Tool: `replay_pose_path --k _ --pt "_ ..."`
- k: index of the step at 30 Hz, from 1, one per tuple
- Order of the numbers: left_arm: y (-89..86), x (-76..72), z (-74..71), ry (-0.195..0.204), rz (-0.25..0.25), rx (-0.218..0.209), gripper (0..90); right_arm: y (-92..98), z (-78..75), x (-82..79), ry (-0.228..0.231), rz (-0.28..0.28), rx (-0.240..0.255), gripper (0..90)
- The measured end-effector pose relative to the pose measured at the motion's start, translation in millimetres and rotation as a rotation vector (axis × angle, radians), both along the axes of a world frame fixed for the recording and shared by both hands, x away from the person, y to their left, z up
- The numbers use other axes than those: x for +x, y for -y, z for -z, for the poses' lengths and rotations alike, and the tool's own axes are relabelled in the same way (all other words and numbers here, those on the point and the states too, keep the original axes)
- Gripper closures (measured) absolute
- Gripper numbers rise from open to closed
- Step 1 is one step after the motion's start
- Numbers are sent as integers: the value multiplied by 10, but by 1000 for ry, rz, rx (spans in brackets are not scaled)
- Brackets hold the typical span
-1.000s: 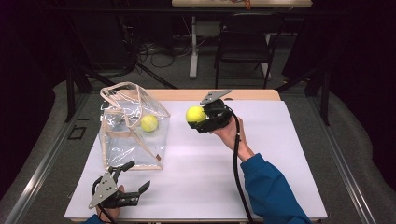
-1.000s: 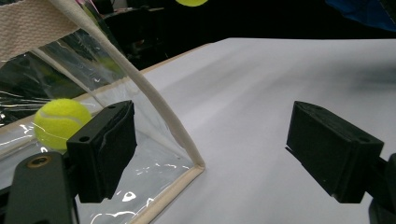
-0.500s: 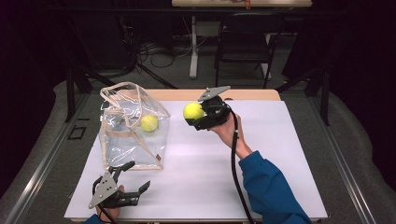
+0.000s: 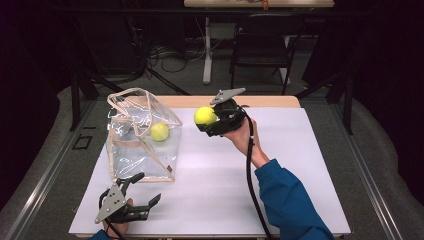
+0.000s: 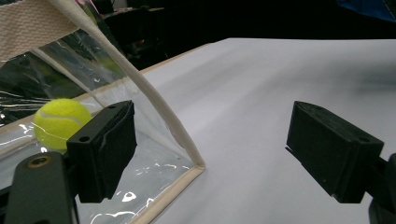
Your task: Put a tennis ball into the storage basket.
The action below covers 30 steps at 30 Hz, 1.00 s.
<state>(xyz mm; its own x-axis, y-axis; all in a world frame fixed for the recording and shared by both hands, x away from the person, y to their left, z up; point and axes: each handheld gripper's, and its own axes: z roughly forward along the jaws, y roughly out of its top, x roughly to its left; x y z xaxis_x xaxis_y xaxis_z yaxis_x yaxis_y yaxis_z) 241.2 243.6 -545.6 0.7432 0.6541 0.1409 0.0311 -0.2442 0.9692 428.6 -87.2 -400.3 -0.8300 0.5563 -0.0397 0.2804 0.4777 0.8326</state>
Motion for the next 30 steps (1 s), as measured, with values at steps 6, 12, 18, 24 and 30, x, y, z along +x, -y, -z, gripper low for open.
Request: replay_pose_path --k 6,12,18,24,30 --pt "8 -1 0 -3 6 5 157 -25 -38 31 -1 -1 0 264" --pt "7 7 6 -8 6 -1 157 -71 -80 55 4 -10 2 263" --pt "3 3 5 -6 6 -3 157 -112 -105 64 6 -16 1 263" --pt "-2 0 -1 -1 7 0 157 -150 -127 76 8 -20 -5 263" --pt "-3 -2 -3 0 6 -4 157 -179 -162 81 9 -18 1 263"
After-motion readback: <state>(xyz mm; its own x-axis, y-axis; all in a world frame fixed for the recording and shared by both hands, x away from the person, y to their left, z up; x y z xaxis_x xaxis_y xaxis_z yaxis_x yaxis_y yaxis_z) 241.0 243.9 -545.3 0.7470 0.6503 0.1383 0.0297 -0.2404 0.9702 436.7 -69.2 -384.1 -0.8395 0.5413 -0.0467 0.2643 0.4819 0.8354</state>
